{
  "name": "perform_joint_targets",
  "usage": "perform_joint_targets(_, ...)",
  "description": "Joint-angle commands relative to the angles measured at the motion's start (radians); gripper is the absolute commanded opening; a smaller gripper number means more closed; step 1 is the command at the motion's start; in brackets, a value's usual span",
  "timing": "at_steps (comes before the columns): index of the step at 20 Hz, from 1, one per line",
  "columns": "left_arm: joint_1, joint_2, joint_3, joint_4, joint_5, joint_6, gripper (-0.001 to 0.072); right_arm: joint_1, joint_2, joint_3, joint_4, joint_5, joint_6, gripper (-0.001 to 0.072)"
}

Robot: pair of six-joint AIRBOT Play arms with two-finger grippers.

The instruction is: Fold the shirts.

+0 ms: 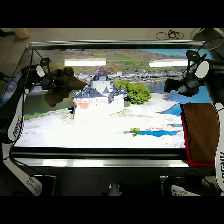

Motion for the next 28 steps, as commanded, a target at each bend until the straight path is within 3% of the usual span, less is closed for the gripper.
perform_joint_targets(1,-0.029,0.086,0.136,-0.069,-0.048,0.173,0.0024,0.001,0.021,0.037,-0.006,-0.05,-0.081,0.0666)
perform_joint_targets(3,-0.109,0.271,0.214,-0.088,-0.01,0.261,0.0024,0.001,0.08,0.077,-0.023,-0.079,-0.089,0.0666)
perform_joint_targets(5,-0.224,0.494,0.206,-0.101,0.074,0.293,0.0024,0.001,0.169,0.132,-0.044,-0.096,-0.089,0.0665)
perform_joint_targets(7,-0.351,0.688,0.164,-0.1,0.089,0.266,0.0024,0.001,0.272,0.161,-0.064,-0.086,-0.089,0.0665)
perform_joint_targets(10,-0.494,0.875,0.003,-0.048,0.062,0.143,0.0024,0.001,0.434,0.166,-0.066,0.002,-0.057,0.0665)
perform_joint_targets(12,-0.549,0.929,-0.173,0.034,0.039,0.027,0.0024,0.001,0.495,0.165,-0.066,0.12,-0.043,0.0665)
perform_joint_targets(14,-0.575,0.921,-0.387,0.034,0.046,-0.009,0.0024,0.001,0.498,0.162,-0.063,0.282,-0.044,0.0665)
perform_joint_targets(16,-0.601,0.869,-0.62,0.031,0.138,-0.016,0.0024,0.001,0.467,0.125,-0.063,0.402,-0.043,0.0664)
perform_joint_targets(18,-0.609,0.772,-0.8,-0.005,0.264,-0.06,0.0025,0.001,0.425,0.033,-0.038,0.405,-0.044,0.0663)
perform_joint_targets(19,-0.608,0.705,-0.843,-0.038,0.291,-0.081,0.0056,0.001,0.4,-0.027,-0.016,0.377,-0.044,0.0663)
perform_joint_targets(20,-0.608,0.643,-0.841,-0.064,0.272,-0.082,0.0281,0.001,0.377,-0.085,0.007,0.343,-0.044,0.0664)
perform_joint_targets(21,-0.599,0.591,-0.808,-0.085,0.21,-0.082,0.0661,0.001,0.35,-0.139,0.043,0.319,-0.048,0.0665)
perform_joint_targets(22,-0.578,0.562,-0.756,-0.085,0.119,-0.076,0.072,0.001,0.322,-0.174,0.078,0.323,-0.063,0.0666)
perform_joint_targets(25,-0.453,0.594,-0.612,-0.061,-0.122,0.095,0.072,0.001,0.286,-0.262,0.119,0.334,-0.08,0.0668)
perform_joint_targets(28,-0.286,0.691,-0.645,-0.066,-0.206,0.145,0.072,0.001,0.286,-0.436,0.2,0.32,-0.129,0.0684)
